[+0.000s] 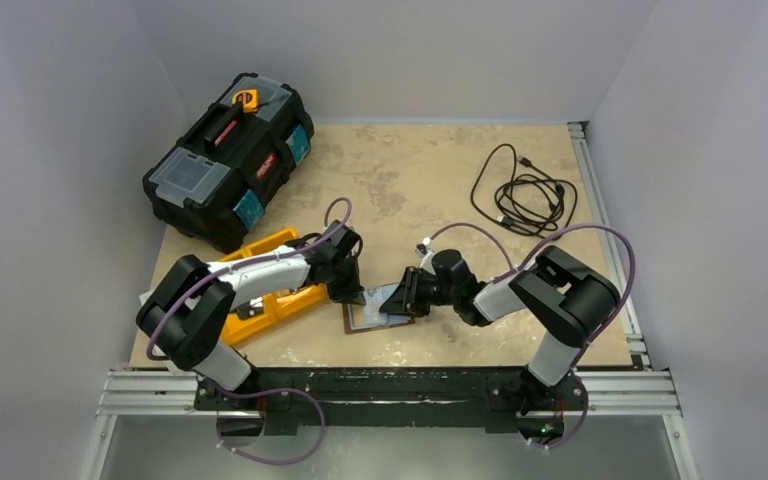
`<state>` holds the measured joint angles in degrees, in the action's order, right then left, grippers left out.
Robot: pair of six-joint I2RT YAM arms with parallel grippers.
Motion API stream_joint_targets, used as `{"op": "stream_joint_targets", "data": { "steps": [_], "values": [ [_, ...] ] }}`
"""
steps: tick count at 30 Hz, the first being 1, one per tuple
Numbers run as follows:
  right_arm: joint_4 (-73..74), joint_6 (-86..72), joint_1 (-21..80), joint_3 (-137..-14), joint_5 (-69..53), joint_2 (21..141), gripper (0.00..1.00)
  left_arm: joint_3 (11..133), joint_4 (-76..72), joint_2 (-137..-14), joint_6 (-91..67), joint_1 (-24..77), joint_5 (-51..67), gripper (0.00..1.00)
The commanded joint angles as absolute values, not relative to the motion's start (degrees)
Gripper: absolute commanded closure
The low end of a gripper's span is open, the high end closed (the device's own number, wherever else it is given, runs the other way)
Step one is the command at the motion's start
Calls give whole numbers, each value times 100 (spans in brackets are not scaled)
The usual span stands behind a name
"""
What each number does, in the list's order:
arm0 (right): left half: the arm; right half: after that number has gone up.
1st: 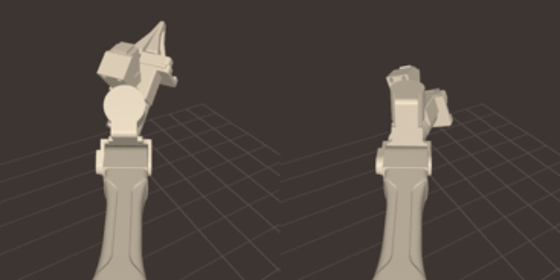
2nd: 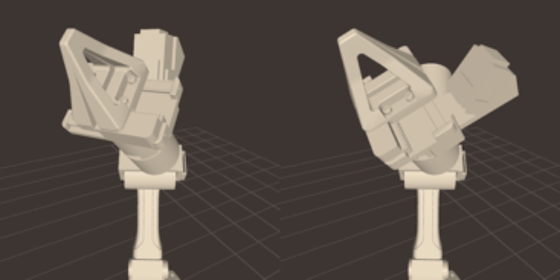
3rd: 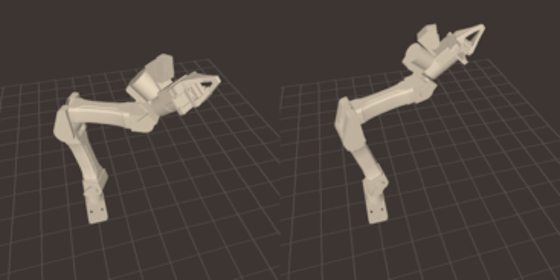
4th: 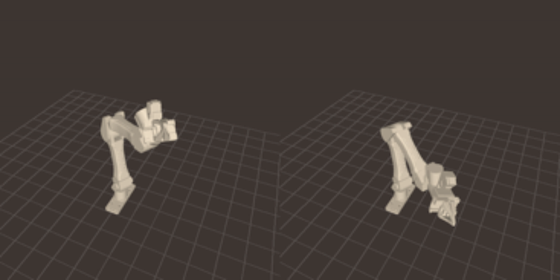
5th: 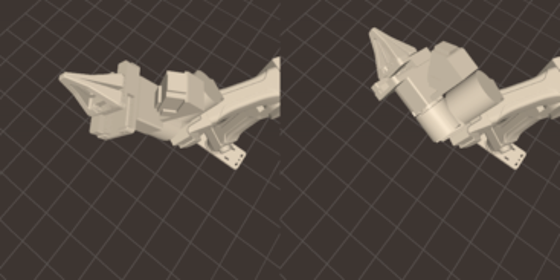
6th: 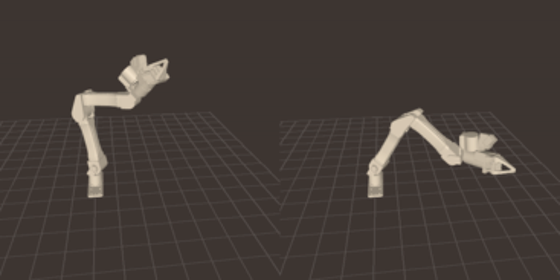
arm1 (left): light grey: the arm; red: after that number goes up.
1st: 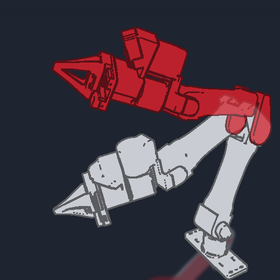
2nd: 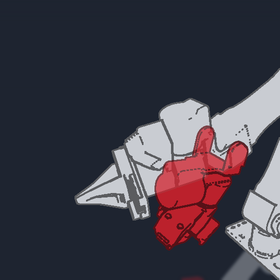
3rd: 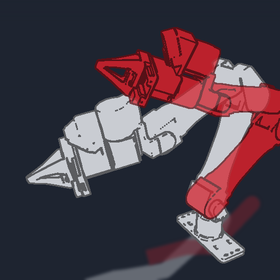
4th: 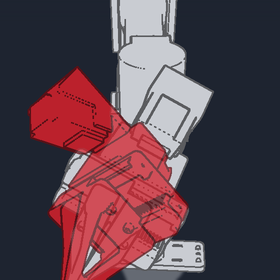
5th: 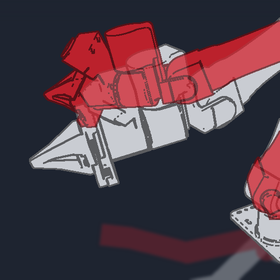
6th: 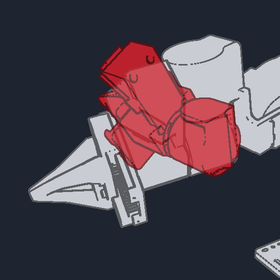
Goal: Take the credit cards out of the card holder
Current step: Remove the credit card from the card holder.
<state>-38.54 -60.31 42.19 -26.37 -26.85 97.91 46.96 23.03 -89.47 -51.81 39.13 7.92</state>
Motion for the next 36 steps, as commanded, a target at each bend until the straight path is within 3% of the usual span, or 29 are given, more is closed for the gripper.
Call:
{"op": "stream_joint_targets", "data": {
  "steps": [1, 13, 21, 26, 36],
  "values": [
    [-4926, -6439, 4110, -2415, -3090, 9932, 79, 4447, 2675, -9287, -5151, 3977, 429, 100],
    [-6750, -7274, 3855, -1886, -3338, 10576, 88, 4487, 2798, -9312, -5142, 3985, 373, 100],
    [-6867, -7285, 3743, -1779, -3346, 10614, 94, 4547, 2852, -9328, -5113, 3973, 362, 100],
    [-6516, -7094, 3739, -1905, -3348, 10603, 82, 4551, 2847, -9323, -5081, 3976, 378, 100],
    [-5089, -6451, 3758, -2259, -2924, 10360, 78, 4552, 2793, -9353, -5072, 3980, 429, 100]
  ]
}}
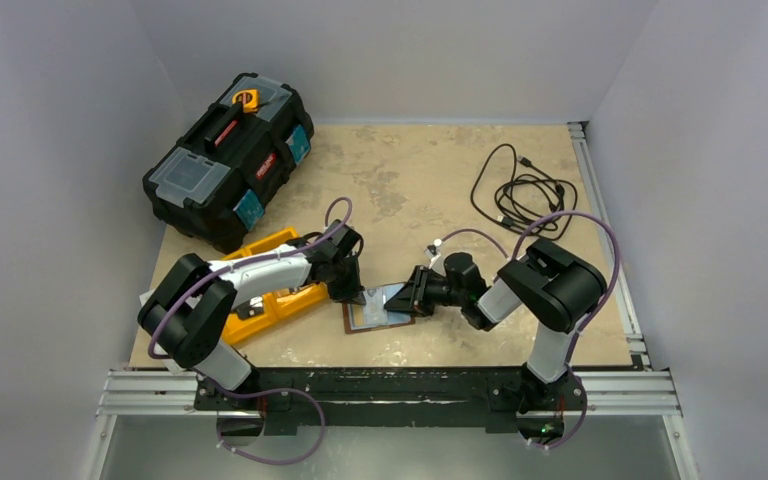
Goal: Take the credit cards out of the card holder
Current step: Remove the credit card from the card holder.
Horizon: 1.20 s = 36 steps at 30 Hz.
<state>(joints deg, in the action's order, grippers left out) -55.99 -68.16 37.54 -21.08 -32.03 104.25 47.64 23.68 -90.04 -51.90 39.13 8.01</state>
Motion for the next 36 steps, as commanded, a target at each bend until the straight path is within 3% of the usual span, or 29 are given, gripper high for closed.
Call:
{"op": "stream_joint_targets", "data": {
  "steps": [1, 8, 20, 36],
  "values": [
    [-5114, -6456, 3766, -2273, -2936, 10399, 78, 4553, 2784, -9359, -5079, 3976, 430, 100],
    [-5344, -6537, 3780, -2288, -3014, 10598, 82, 4550, 2787, -9369, -5081, 3975, 444, 100],
    [-5457, -6565, 3773, -2156, -3047, 10480, 100, 4519, 2796, -9412, -5094, 3977, 431, 100],
    [-4763, -6183, 3599, -1842, -2636, 9909, 97, 4337, 2756, -9376, -5046, 3902, 440, 100]
  ]
}}
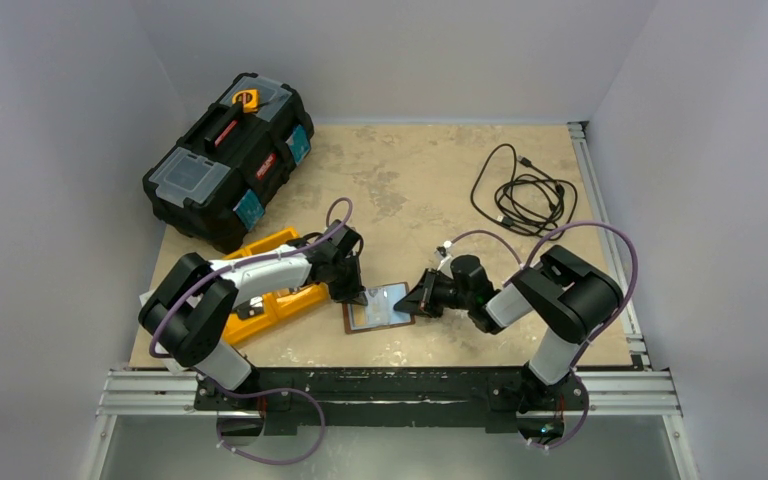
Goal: Take the credit cards out of the card holder
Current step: Remove the credit card from the card holder.
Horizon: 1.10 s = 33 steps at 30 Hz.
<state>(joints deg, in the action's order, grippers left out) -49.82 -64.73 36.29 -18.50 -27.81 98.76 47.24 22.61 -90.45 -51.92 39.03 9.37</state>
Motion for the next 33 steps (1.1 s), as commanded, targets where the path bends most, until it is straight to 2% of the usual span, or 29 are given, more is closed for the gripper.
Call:
{"op": "stream_joint_targets", "data": {
  "steps": [1, 5, 10, 17, 25, 29, 33],
  "values": [
    [-4820, -6181, 3599, -1881, -2652, 9964, 92, 4338, 2730, -9389, -5045, 3902, 460, 100],
    [-4900, -6192, 3641, -2033, -2742, 10128, 79, 4318, 2616, -9417, -5036, 3911, 560, 100],
    [-4708, -6135, 3756, -2293, -2717, 10305, 78, 4315, 2542, -9457, -5049, 3928, 626, 100],
    [-4965, -6245, 3784, -2289, -2727, 10591, 80, 4316, 2483, -9489, -5045, 3930, 702, 100],
    [-5275, -6399, 3779, -2110, -2779, 10662, 99, 4356, 2511, -9293, -4861, 3943, 809, 100],
    [-5273, -6415, 3777, -2085, -2697, 10662, 100, 4355, 2590, -8995, -4779, 3959, 781, 88],
    [-5225, -6405, 3773, -2108, -2650, 10670, 100, 4361, 2557, -8859, -4760, 4003, 876, 87]
  ]
}}
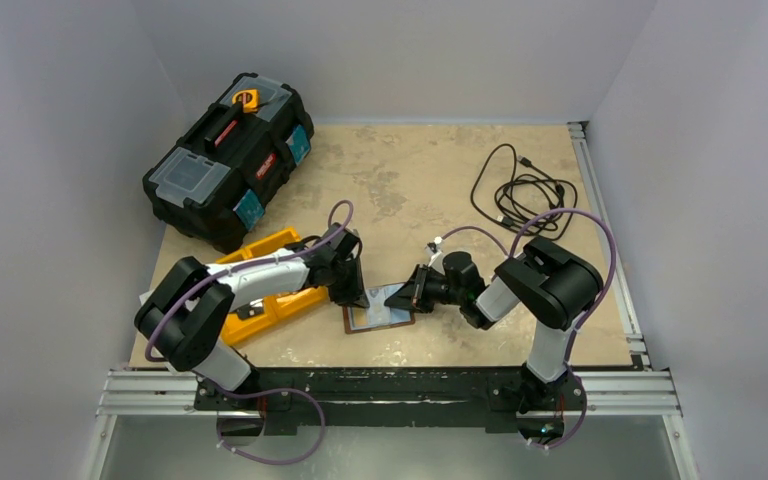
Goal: Take the credit cards out of the card holder
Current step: Remove the credit card from the card holder.
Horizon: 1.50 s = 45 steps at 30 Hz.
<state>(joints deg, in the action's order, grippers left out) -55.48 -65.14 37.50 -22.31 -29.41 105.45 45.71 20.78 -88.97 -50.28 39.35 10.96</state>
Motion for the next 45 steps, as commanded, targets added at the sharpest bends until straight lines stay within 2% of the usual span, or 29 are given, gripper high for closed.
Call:
{"op": "stream_joint_targets", "data": {
  "steps": [1, 4, 14, 29, 33, 38, 42, 45],
  "values": [
    [-5208, -6390, 3775, -2117, -2645, 10672, 100, 4367, 2553, -8857, -4758, 4012, 890, 90],
    [-5156, -6374, 3774, -2125, -2629, 10646, 100, 4352, 2447, -8946, -4763, 4041, 973, 100],
    [-4762, -6265, 3764, -2083, -2493, 10338, 100, 4532, 2990, -9469, -4893, 4061, 481, 100],
    [-4831, -6223, 3602, -1895, -2510, 10261, 100, 4482, 3149, -9528, -5019, 4055, 175, 100],
    [-5142, -6280, 3596, -1880, -2661, 10381, 93, 4494, 3121, -9545, -5010, 4052, 197, 100],
    [-5546, -6408, 3601, -1863, -2841, 10618, 90, 4513, 3094, -9571, -4994, 4053, 239, 100],
    [-5623, -6443, 3603, -1881, -2830, 10691, 91, 4520, 3079, -9580, -4985, 4056, 255, 100],
    [-5565, -6454, 3597, -1861, -2828, 10630, 99, 4518, 3086, -9572, -4988, 4052, 247, 100]
  ]
}}
